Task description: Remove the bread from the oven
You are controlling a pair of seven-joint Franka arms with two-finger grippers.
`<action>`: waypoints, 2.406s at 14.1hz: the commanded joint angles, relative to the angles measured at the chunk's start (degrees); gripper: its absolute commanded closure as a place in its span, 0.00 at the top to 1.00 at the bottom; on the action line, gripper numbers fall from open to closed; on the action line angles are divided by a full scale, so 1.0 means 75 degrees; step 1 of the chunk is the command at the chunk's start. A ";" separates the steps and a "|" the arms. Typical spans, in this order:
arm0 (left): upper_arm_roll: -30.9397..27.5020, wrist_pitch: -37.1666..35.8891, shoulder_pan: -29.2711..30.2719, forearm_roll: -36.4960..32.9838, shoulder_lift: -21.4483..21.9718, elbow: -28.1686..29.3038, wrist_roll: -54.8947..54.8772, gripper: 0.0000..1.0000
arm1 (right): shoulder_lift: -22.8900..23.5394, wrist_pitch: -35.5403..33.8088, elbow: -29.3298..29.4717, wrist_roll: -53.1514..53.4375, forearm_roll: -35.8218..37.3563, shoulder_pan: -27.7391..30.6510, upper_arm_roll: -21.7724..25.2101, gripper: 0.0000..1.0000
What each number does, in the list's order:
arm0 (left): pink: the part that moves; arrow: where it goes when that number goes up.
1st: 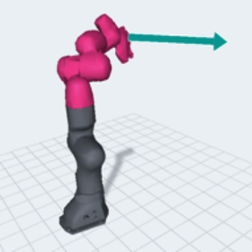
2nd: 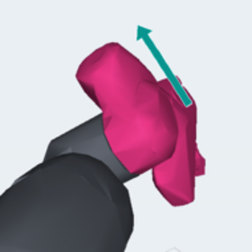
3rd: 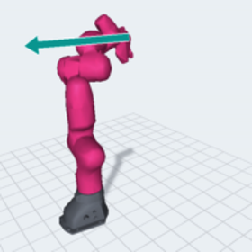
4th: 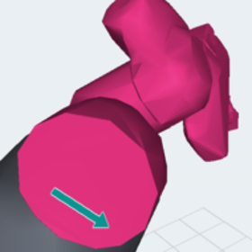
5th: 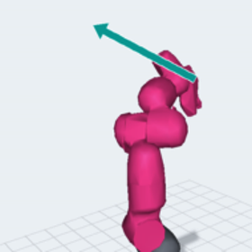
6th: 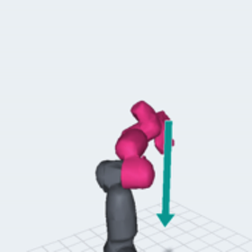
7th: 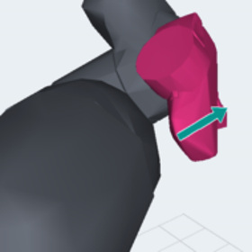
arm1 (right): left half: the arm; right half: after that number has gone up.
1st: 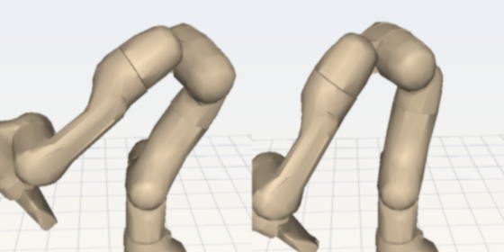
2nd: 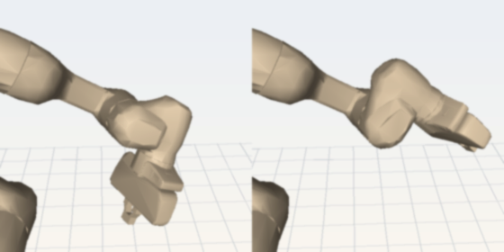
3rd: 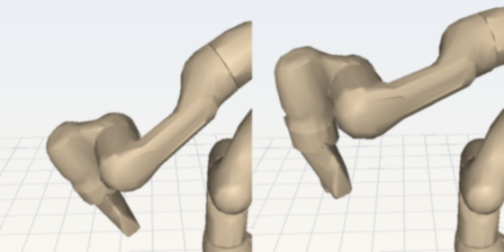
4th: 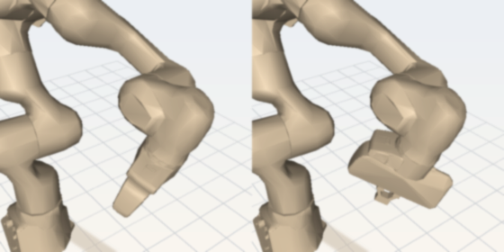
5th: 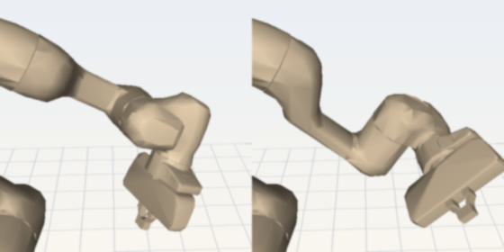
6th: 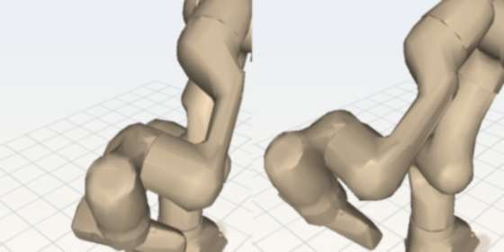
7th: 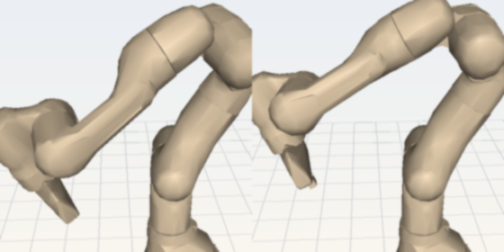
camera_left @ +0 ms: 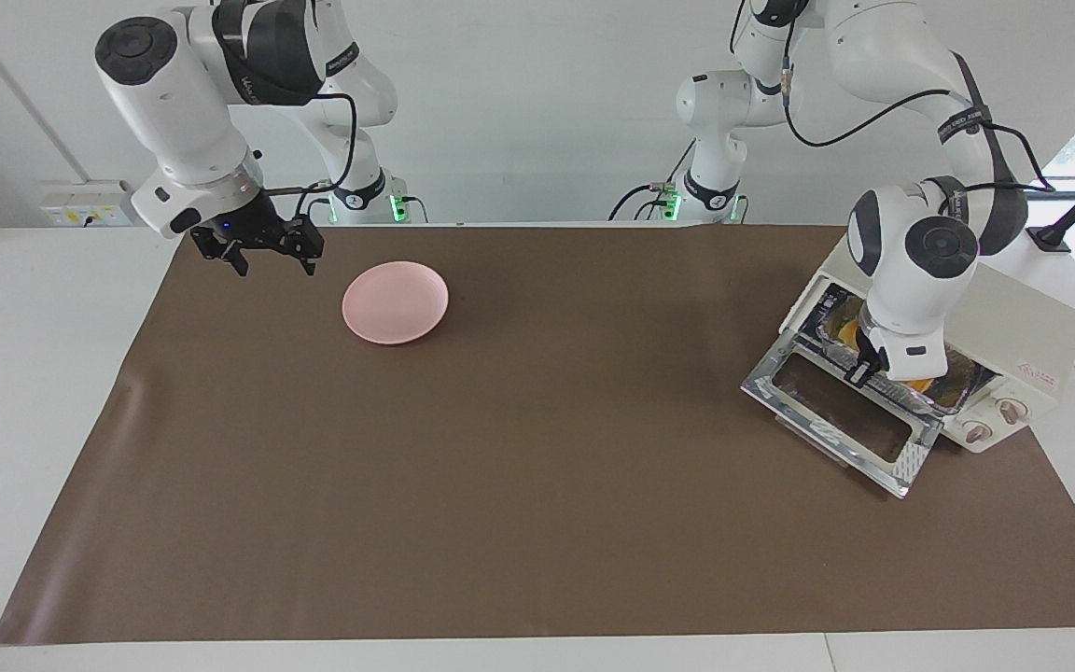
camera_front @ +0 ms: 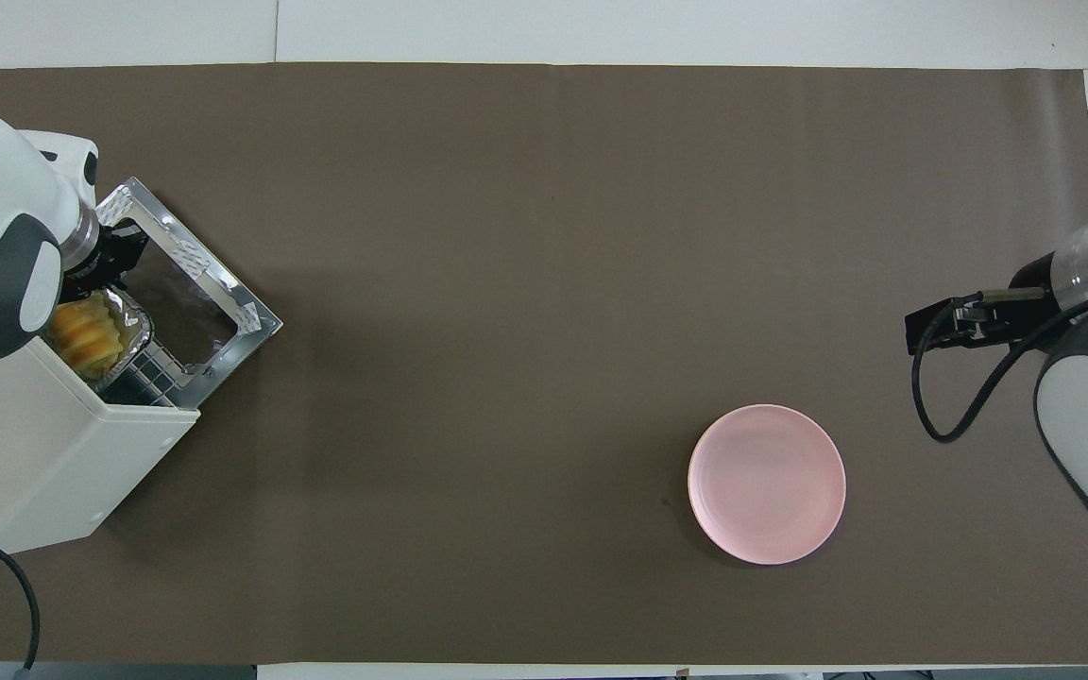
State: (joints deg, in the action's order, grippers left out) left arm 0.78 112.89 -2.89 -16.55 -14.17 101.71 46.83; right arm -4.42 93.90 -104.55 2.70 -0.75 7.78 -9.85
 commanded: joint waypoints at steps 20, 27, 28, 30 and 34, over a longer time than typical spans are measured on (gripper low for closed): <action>-0.0022 -0.0743 -0.5403 0.2347 -0.2209 -0.3188 0.0095 0.00 | -0.0125 -0.0039 -0.0098 -0.0208 0.0053 0.0135 -0.0093 1.00; 0.0036 0.0006 -0.6353 0.1093 -0.2505 -0.2955 -0.0057 0.00 | -0.0125 -0.0039 -0.0098 -0.0208 0.0041 0.0135 -0.0093 1.00; 0.0036 0.0088 -0.6388 0.1093 -0.2505 -0.2909 -0.0092 0.00 | -0.0125 -0.0051 -0.0098 -0.0196 0.0041 0.0135 -0.0093 1.00; 0.0025 0.0253 -0.6423 0.1093 -0.2598 -0.2791 -0.0116 0.00 | -0.0137 -0.0039 -0.0098 -0.0208 0.0041 0.0135 -0.0093 1.00; 0.0025 0.0194 -0.6564 0.1082 -0.2762 -0.2791 -0.0081 0.00 | -0.0125 -0.0051 -0.0098 -0.0208 0.0041 0.0135 -0.0093 1.00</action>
State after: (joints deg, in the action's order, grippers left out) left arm 1.61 113.19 -51.29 -7.53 -34.78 80.29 46.48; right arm -4.42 93.90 -104.55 2.70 -0.75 7.78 -9.85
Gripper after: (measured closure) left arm 0.982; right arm 0.000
